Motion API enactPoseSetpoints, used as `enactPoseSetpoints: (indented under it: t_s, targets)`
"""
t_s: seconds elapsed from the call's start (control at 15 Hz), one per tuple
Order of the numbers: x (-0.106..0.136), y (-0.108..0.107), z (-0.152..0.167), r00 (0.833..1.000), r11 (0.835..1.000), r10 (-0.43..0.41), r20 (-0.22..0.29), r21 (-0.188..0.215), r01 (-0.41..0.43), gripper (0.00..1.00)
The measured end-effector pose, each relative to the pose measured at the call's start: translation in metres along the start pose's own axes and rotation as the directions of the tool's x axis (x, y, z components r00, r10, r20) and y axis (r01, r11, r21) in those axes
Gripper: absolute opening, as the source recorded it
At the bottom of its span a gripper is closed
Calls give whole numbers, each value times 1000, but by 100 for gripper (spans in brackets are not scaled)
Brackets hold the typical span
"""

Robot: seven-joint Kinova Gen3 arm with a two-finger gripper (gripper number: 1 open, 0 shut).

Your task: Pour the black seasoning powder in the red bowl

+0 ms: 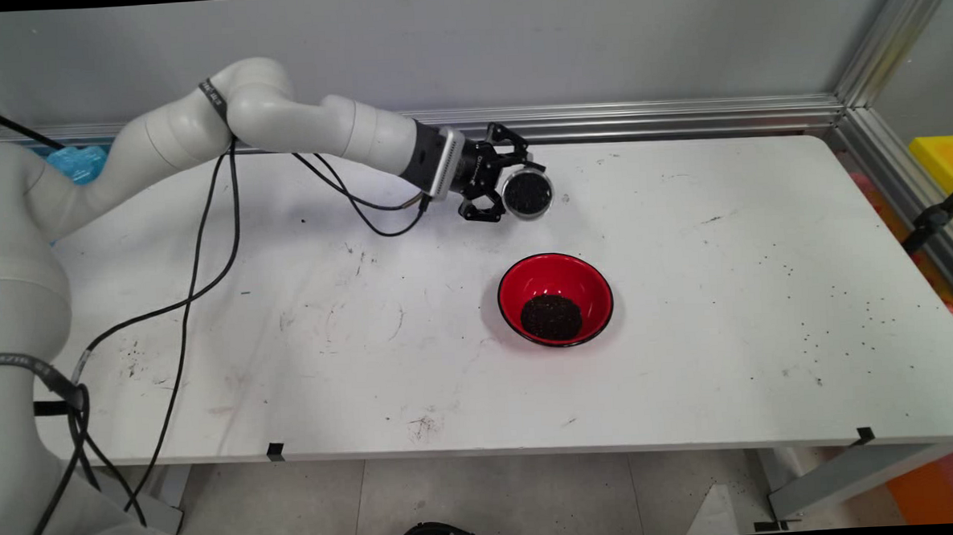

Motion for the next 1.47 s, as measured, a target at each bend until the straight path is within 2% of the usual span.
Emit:
enactPoseSetpoints:
  t_s: [0.33,0.73,1.07,1.47]
  targets:
    - [4,1,11,994,994,105,3,16,-105,0]
    - [9,-2,23,977,976,212,10,46,-212,0]
    - [13,-7,32,951,947,307,37,85,-309,0]
    - [17,-10,40,916,910,395,62,113,-400,0]
